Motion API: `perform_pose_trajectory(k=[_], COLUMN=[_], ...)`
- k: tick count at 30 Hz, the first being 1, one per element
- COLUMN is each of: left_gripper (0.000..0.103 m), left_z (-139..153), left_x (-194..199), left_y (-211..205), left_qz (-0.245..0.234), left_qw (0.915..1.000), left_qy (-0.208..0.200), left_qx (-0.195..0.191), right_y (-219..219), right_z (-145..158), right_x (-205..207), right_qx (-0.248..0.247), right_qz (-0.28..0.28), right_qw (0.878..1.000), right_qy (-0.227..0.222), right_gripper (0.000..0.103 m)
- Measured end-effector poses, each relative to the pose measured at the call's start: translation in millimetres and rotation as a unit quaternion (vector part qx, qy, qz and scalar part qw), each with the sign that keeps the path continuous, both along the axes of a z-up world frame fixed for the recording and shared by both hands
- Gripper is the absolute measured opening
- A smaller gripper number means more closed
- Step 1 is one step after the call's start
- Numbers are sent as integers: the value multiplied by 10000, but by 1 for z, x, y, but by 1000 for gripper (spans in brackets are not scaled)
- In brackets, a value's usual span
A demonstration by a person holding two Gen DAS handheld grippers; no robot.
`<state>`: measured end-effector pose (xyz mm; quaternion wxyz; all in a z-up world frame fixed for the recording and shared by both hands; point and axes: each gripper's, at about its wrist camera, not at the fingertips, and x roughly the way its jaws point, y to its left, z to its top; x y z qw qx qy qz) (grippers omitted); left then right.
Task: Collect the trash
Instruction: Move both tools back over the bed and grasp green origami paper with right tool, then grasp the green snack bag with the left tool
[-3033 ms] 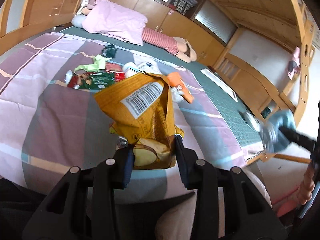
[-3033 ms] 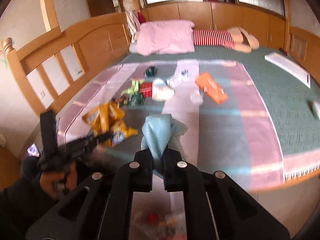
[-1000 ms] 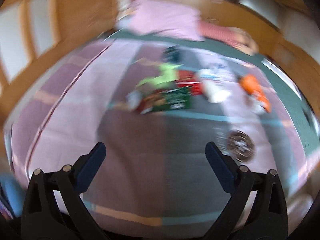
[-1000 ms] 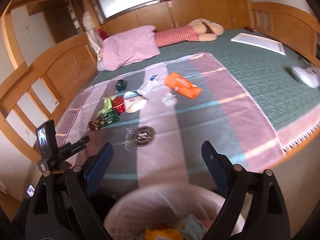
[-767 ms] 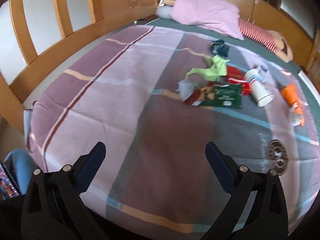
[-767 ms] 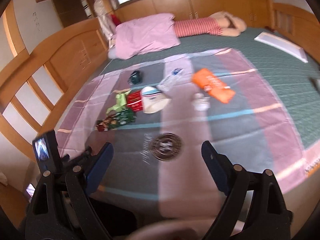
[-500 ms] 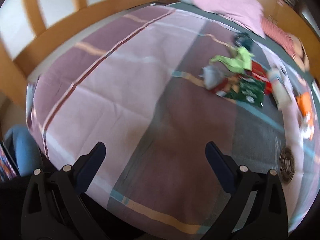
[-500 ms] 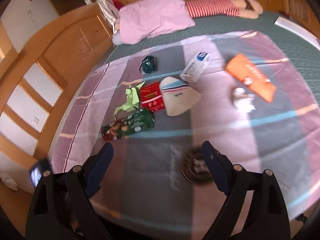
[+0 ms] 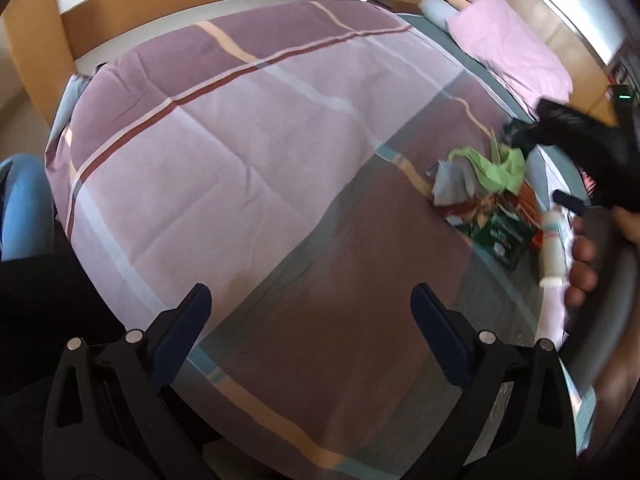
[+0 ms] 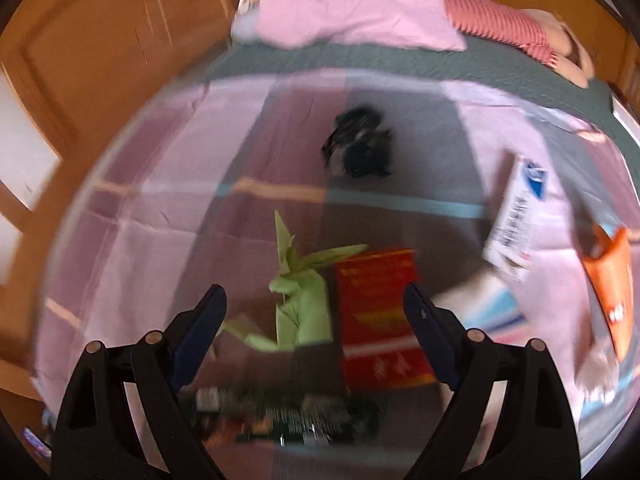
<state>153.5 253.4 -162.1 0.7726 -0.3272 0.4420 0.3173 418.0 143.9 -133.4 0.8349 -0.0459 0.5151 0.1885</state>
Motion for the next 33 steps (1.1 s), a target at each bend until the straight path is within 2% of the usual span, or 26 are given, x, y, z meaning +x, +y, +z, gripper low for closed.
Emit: perform_pose_trajectory(k=[2, 3, 5, 7, 8, 9, 15, 21, 23, 26, 29, 31, 33], left_gripper=[99, 99, 99, 99, 99, 99, 99, 99, 99, 99, 99, 99, 99], left_z=[-2, -3, -5, -5, -5, -5, -7, -8, -8, -9, -9, -9, -9], left_x=[-1, -2, -5, -8, -8, -8, -15, -16, -17, -17, -20, -24, -27], left_y=[3, 6, 9, 9, 8, 7, 11, 13, 12, 15, 24, 30, 33], left_qz=[158, 215, 357, 425, 419, 400, 572, 670, 660, 669, 650, 687, 759], left_qw=[9998, 9996, 9989, 9984, 9984, 9985, 9979, 9973, 9974, 9972, 9956, 9927, 9909], left_qy=[-2, -6, -30, -77, -88, -81, -26, 16, -7, -71, -347, -604, -709], left_qx=[-127, -177, -288, -361, -375, -363, -310, -287, -271, -315, -582, -787, -856], right_y=[16, 23, 34, 39, 40, 36, 4, -29, -40, -63, -82, -92, -107], right_z=[-16, -24, -26, -29, -35, -40, -36, -27, -13, 28, 61, 74, 79], right_x=[2, -2, -15, -29, -31, -35, -60, -96, -108, -114, -118, -120, -126], right_qx=[-188, -337, -718, -861, -868, -785, -295, 2, 198, 673, 997, 1040, 1038], right_qz=[241, 385, 655, 1007, 1121, 1116, 1083, 1234, 1197, 926, 624, 533, 473], right_qw=[9995, 9987, 9947, 9903, 9898, 9906, 9924, 9879, 9899, 9934, 9926, 9918, 9922], right_qy=[88, 71, -344, -424, -154, 114, 497, 935, 734, 108, -313, -519, -497], right_gripper=[87, 81, 71, 41, 35, 33, 31, 28, 28, 27, 27, 27, 27])
